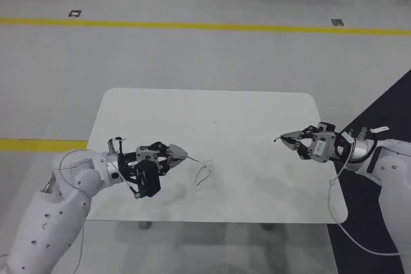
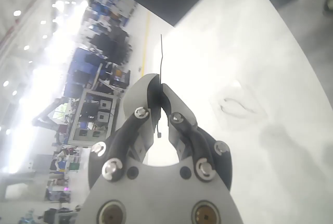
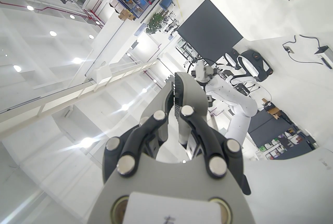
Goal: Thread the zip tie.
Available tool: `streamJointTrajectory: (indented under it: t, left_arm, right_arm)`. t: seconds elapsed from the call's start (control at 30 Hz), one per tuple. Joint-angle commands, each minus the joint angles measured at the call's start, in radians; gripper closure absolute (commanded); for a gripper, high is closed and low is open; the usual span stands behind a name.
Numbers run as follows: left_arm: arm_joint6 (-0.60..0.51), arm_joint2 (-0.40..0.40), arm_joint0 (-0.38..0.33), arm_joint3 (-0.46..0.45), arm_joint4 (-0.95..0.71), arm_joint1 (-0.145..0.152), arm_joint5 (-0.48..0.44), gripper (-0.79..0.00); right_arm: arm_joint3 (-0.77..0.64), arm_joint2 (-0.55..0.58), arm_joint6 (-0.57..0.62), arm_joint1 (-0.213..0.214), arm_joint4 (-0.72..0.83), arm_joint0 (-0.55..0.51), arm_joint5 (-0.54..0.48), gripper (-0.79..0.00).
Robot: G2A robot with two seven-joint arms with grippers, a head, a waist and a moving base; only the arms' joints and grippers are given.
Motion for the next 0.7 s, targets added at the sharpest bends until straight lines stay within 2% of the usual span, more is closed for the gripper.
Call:
streamJointTrajectory:
  t: [0.0,0.07,0.17,0.23,0.33,0.43,0.5,0.67]
  left_arm:
    - [-0.047,-0.016,-0.007,0.027,-0.146,-0.001,-0.105,0.000]
    - [-0.154,0.000,-0.026,0.027,-0.193,-0.003,-0.216,0.000]
    - [-0.318,0.111,-0.027,0.025,-0.309,0.002,-0.216,0.000]
    - [-0.462,0.186,-0.046,0.020,-0.381,0.018,-0.216,0.000]
    - [-0.674,0.315,-0.078,-0.023,-0.592,0.047,-0.216,0.000]
    - [-0.892,0.431,-0.139,-0.087,-0.841,0.080,-0.216,0.000]
    - [-0.920,0.465,-0.189,-0.135,-1.005,0.095,-0.216,0.000]
    - [-0.920,0.465,-0.189,-0.135,-1.005,0.095,-0.216,0.000]
  right_arm:
    - [0.000,0.000,0.000,0.000,0.000,0.000,0.000,0.000]
    - [0.000,0.000,0.000,0.000,0.000,0.000,0.000,0.000]
    - [0.000,0.000,0.000,0.000,0.000,0.000,0.000,0.000]
    - [0.000,0.000,0.000,0.000,0.000,0.000,0.000,0.000]
    - [0.000,0.000,0.000,0.000,0.000,0.000,0.000,0.000]
    - [0.000,0.000,0.000,0.000,0.000,0.000,0.000,0.000]
    - [0.000,0.000,0.000,0.000,0.000,0.000,0.000,0.000]
    - [0.000,0.000,0.000,0.000,0.000,0.000,0.000,0.000]
